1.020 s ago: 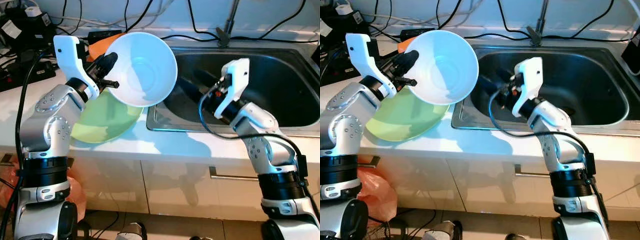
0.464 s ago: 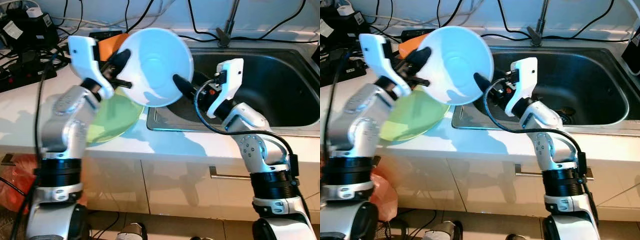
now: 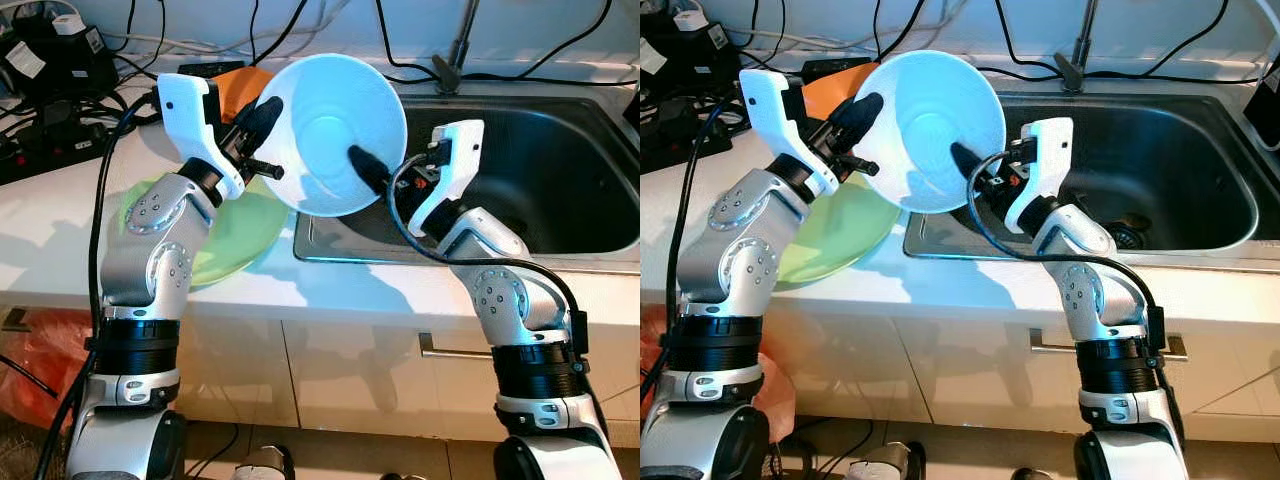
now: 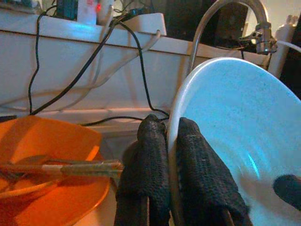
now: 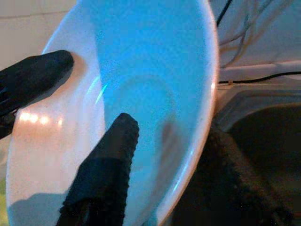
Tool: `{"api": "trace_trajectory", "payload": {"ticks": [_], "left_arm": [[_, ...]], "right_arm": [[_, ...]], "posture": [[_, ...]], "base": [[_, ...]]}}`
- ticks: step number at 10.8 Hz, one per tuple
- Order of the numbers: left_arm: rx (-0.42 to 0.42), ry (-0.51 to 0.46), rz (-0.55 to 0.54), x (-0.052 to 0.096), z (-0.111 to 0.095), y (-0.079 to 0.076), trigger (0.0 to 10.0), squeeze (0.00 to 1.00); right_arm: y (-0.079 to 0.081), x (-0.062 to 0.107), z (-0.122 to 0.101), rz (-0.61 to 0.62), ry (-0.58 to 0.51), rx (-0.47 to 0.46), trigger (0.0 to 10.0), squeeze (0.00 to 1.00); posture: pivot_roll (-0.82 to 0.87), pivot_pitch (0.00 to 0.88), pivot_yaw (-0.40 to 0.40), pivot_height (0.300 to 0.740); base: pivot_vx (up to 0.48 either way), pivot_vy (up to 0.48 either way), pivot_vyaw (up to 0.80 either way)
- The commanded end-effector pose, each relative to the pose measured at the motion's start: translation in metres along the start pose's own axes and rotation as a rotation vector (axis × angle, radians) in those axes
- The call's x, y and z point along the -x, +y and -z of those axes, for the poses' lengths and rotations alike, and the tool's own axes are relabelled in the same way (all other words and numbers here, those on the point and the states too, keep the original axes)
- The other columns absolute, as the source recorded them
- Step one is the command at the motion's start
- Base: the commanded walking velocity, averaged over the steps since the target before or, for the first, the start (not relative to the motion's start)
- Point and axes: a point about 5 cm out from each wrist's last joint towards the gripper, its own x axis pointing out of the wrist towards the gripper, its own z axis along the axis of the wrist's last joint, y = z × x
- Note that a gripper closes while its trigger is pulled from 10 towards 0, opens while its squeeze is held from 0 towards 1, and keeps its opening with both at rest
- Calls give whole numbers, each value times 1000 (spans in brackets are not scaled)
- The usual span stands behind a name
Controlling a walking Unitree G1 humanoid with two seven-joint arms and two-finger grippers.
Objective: Kitchen organization
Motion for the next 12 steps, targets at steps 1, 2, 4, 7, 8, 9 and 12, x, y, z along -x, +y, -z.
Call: {"api": "trace_trajectory", "payload": {"ticks": [1, 2, 4, 7, 8, 9, 12], "left_arm": [[-4, -35, 16, -2, -7, -2, 0, 0], [-4, -35, 16, -2, -7, -2, 0, 0], [1, -40, 19, -2, -6, -3, 0, 0], [8, -48, 9, -1, -1, -5, 0, 0], [9, -49, 1, -1, 1, -5, 0, 0], [17, -55, 1, -3, 2, -7, 0, 0], [47, -68, -1, -7, 8, -14, 0, 0]], "right_arm": [[3, -2, -3, -12, -4, -5, 0, 0], [3, -2, -3, -12, -4, -5, 0, 0], [-2, -2, 1, 41, 27, -34, 0, 0], [-11, 0, 8, 128, 82, -85, 0, 0], [-12, 1, 8, 137, 87, -84, 0, 0], [-14, 3, 8, 149, 96, -83, 0, 0], [-22, 9, 5, 195, 121, -71, 0, 0]], "posture": [[131, 70, 67, 740], [131, 70, 67, 740], [128, 71, 58, 740], [122, 70, 52, 740], [115, 67, 48, 740], [107, 66, 41, 740], [63, 62, 9, 740]], "base": [[0, 0, 0], [0, 0, 0], [0, 0, 0], [0, 0, 0], [0, 0, 0], [0, 0, 0], [0, 0, 0]]}}
